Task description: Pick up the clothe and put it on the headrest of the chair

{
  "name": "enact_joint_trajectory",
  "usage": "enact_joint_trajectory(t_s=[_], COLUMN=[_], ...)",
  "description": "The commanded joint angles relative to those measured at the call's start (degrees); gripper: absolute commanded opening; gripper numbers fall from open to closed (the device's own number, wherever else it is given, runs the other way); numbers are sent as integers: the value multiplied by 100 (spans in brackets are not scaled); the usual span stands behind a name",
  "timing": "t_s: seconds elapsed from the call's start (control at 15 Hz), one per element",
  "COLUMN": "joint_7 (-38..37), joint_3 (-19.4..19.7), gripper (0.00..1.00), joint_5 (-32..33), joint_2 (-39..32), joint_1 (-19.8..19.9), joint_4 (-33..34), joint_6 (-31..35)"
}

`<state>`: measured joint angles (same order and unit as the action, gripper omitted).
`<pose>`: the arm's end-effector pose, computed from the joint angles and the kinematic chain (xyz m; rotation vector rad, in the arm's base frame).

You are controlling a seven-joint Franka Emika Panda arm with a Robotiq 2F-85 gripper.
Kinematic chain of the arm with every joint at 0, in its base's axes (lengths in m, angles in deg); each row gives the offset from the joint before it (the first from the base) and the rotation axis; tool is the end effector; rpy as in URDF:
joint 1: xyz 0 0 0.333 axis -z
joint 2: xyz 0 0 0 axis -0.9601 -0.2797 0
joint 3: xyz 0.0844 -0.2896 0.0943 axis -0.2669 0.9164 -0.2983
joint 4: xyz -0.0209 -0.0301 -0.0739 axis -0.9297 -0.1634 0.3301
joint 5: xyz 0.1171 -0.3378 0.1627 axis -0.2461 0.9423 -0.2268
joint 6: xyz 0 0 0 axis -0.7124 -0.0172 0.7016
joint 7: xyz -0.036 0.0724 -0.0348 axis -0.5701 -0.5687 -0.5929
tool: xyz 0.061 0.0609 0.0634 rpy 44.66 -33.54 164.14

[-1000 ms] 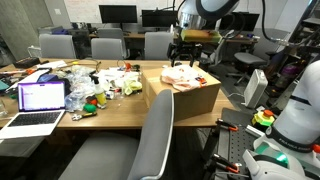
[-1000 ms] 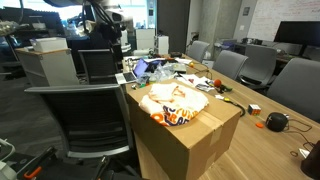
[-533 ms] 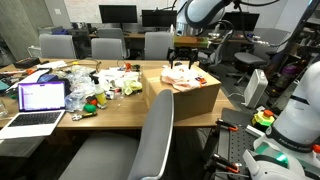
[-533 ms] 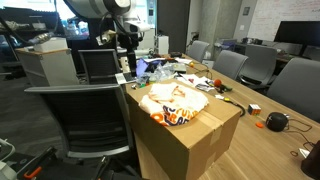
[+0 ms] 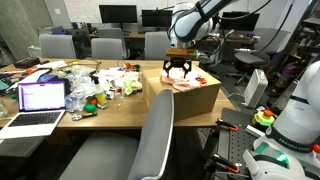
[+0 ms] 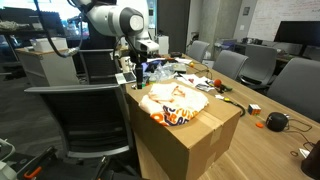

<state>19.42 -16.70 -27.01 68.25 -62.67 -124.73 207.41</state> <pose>0.5103 -0.1327 0.3278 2.5963 -1.7652 -0.0305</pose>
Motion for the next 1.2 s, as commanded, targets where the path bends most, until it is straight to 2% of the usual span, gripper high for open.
enact_joint_trajectory(t_s=[0.0, 0.47, 0.87, 0.93, 1.0, 1.07, 1.13], joint_7=[109, 195, 277, 289, 293, 296, 300], joint_3=[296, 648, 695, 692, 693, 694, 696], gripper=[100, 100, 100, 97, 79, 72, 71], joint_5=[-625, -1513, -1965, -1985, -1989, -1983, -1959], joint_2=[-449, -835, -858, -838, -831, -818, -807], joint_1=[-52, 31, 5, -8, -19, -31, -43], joint_4=[96, -157, -258, -268, -266, -272, -277], joint_6=[254, 438, 592, 603, 616, 649, 655])
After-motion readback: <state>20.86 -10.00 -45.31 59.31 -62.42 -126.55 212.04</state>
